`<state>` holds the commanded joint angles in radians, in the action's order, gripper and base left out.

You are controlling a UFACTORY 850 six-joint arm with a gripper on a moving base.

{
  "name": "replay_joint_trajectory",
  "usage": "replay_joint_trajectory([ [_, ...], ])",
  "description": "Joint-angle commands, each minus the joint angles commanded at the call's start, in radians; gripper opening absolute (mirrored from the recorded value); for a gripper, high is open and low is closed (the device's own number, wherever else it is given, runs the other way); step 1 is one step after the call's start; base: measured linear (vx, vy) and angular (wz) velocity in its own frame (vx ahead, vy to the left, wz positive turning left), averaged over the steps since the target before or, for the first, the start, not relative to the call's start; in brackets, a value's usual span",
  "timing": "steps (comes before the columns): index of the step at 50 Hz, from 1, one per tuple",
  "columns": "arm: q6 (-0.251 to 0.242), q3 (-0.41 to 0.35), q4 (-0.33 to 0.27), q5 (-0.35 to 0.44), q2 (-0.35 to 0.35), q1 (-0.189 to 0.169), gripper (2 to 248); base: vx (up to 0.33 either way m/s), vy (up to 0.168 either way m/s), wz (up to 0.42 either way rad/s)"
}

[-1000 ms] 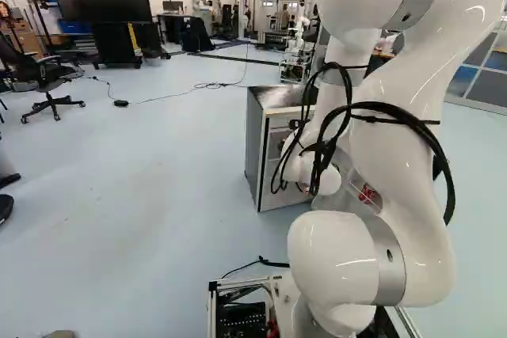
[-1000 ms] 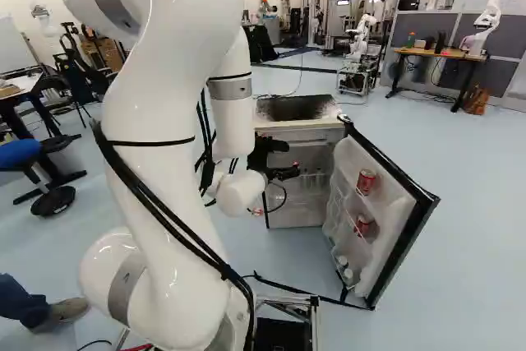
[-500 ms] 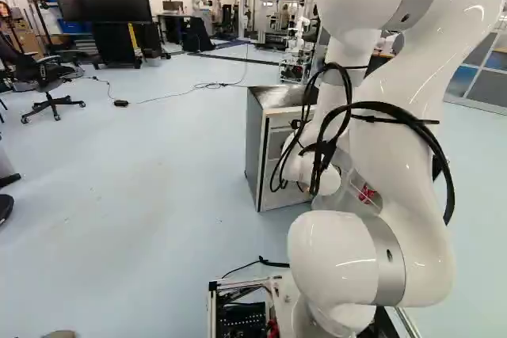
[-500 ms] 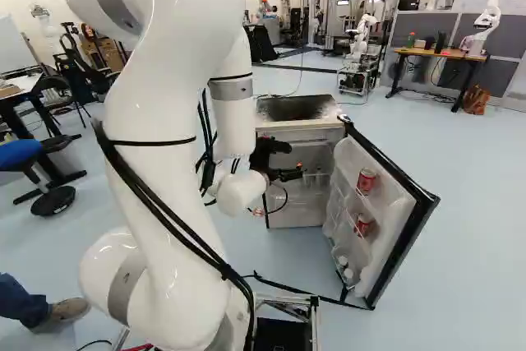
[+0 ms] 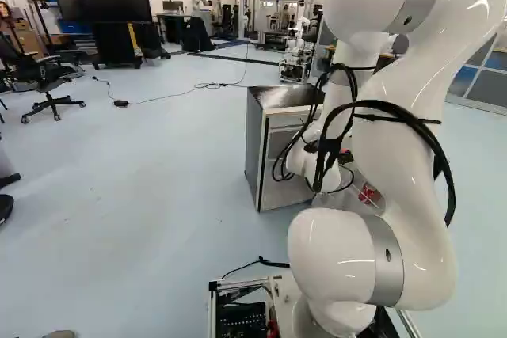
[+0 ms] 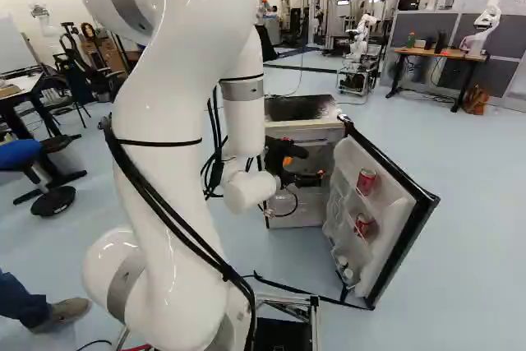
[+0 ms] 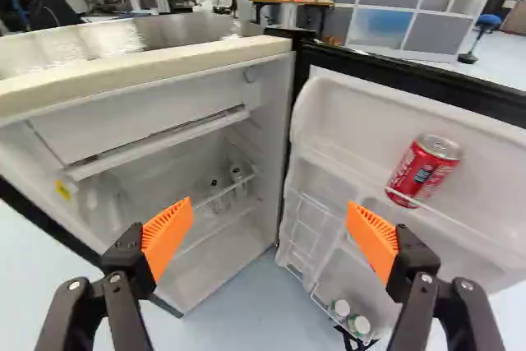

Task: Grab a drink from the fridge

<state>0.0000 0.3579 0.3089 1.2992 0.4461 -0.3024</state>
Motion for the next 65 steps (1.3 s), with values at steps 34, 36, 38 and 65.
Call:
replay_joint_trajectory([
  [34, 0.0, 0.078, 0.282, 0.018, 0.053, -0.096, 247, 0.0, 0.0, 0.0],
  [36, 0.0, 0.079, 0.295, 0.019, 0.053, -0.097, 247, 0.0, 0.0, 0.0],
  [38, 0.0, 0.079, 0.307, 0.02, 0.054, -0.097, 247, 0.0, 0.0, 0.0],
  [65, 0.0, 0.095, 0.375, 0.026, 0.064, -0.08, 247, 0.0, 0.0, 0.0],
])
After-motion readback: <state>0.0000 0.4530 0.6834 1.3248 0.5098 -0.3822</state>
